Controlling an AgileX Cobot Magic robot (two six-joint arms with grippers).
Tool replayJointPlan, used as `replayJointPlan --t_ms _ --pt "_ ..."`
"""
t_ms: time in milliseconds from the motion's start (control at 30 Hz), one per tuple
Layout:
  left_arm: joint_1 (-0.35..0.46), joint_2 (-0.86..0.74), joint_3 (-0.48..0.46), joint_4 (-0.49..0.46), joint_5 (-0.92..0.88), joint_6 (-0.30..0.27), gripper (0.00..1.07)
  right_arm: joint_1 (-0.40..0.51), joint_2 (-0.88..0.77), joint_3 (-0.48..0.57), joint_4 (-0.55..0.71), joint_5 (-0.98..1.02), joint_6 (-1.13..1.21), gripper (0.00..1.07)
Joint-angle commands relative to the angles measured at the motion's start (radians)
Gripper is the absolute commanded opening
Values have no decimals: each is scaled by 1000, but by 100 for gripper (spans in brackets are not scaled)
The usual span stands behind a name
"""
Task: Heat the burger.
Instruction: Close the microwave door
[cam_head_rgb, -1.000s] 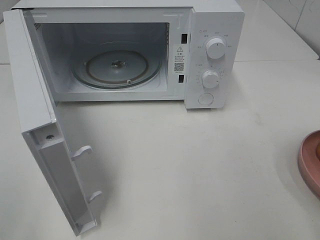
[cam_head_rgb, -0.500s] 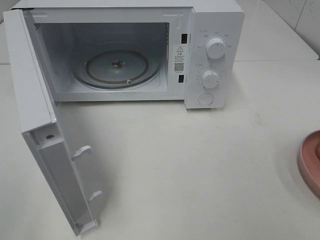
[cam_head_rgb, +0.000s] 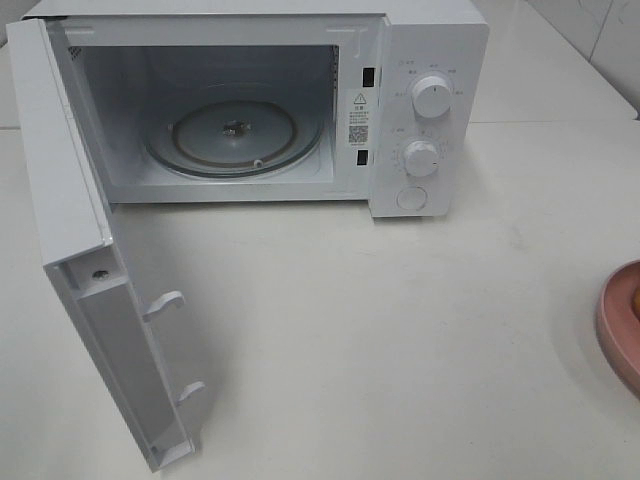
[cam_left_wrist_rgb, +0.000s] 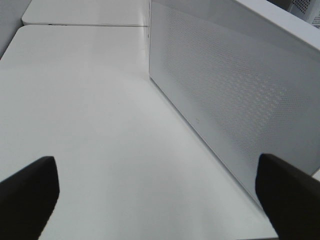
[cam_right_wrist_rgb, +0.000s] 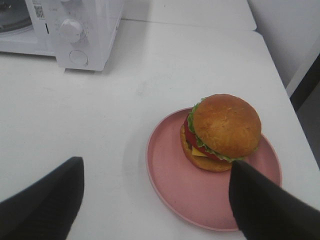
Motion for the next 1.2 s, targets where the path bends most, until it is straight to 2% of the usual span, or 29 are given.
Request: replayJointPlan --t_ms 33,1200 --pt "3 -16 3 -6 -5 0 100 -31 -43 0 1 3 -19 76" --pt "3 -16 3 -7 -5 0 100 -30 -43 0 1 3 -18 76"
